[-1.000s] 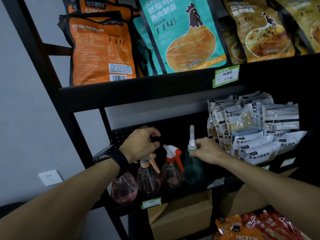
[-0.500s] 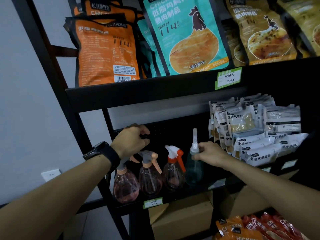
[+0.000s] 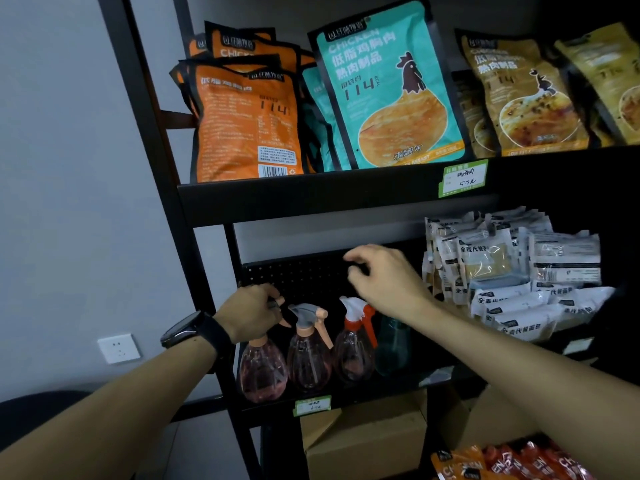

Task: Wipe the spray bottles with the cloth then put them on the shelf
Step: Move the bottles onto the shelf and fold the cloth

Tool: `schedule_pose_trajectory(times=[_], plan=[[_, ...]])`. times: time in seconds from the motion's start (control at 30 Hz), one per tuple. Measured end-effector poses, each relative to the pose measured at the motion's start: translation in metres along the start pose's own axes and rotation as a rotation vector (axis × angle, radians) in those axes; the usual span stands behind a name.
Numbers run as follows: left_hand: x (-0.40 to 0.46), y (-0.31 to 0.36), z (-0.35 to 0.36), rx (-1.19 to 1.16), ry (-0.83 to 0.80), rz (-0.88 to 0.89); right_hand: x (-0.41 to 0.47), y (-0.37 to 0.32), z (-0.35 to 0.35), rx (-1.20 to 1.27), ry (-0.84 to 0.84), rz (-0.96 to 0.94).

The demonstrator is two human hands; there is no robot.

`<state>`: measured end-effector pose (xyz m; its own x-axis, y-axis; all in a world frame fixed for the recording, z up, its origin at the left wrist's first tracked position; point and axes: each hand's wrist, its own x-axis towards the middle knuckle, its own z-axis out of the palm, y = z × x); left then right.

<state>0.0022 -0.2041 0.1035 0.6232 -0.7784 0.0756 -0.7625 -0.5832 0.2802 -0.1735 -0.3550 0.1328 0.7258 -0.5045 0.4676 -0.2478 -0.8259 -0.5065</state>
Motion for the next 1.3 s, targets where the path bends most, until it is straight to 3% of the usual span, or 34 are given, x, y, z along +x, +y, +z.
schedule_pose_trajectory(times=[0.1,0.27,0.7,1.3], plan=[[0.001,-0.003,0.001,-0.013,0.012,0.014,0.005,-0.023,0.026,-0.04,-0.172,-0.064],[0.002,-0.007,0.002,-0.004,0.021,0.03,0.014,-0.033,0.058,-0.1,-0.329,0.018],[0.012,-0.012,0.013,0.003,0.064,0.045,0.021,-0.014,0.093,-0.071,-0.351,0.104],[0.001,-0.01,0.008,0.043,-0.027,0.149,0.022,-0.017,0.095,-0.056,-0.343,0.169]])
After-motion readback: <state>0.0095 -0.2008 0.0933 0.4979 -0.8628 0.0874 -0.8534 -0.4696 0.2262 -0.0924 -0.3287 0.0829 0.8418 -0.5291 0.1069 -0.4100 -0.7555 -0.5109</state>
